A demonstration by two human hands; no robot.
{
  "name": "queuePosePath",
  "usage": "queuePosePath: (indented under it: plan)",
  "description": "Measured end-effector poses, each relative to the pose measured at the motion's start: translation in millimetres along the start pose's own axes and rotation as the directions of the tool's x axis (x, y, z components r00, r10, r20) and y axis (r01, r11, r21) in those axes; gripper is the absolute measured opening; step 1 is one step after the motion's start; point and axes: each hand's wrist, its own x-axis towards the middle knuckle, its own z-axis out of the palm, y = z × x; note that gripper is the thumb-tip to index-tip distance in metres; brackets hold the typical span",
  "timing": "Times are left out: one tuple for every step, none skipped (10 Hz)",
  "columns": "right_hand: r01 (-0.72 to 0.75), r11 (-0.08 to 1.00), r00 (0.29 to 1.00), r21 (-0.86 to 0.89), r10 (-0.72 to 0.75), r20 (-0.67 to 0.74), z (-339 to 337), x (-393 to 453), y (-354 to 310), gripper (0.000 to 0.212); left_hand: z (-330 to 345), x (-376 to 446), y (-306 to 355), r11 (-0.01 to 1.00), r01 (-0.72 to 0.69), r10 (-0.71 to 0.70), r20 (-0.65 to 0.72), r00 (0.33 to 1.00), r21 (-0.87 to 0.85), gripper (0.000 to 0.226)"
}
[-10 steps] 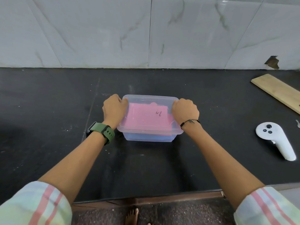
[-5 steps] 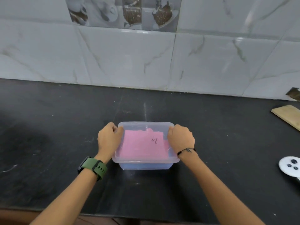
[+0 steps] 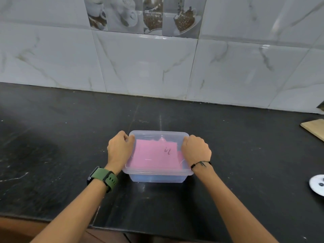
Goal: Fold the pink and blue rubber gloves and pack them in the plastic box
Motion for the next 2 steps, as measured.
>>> queuePosePath:
  plan:
    - [0.113,0.970,0.982,-0.215,-0.141,-0.122,-1,-2,1,0.033,-6,-2,1,0.933,-0.249,0.285,-0.110,0.952,0.260,0.019]
    - [0.198,0.943,0.946,-0.267,-0.255,-0.201,4,-9,-11,0.045,-2,-11,12,0.866,-0.358,0.390,-0.022,0.921,0.349,0.021]
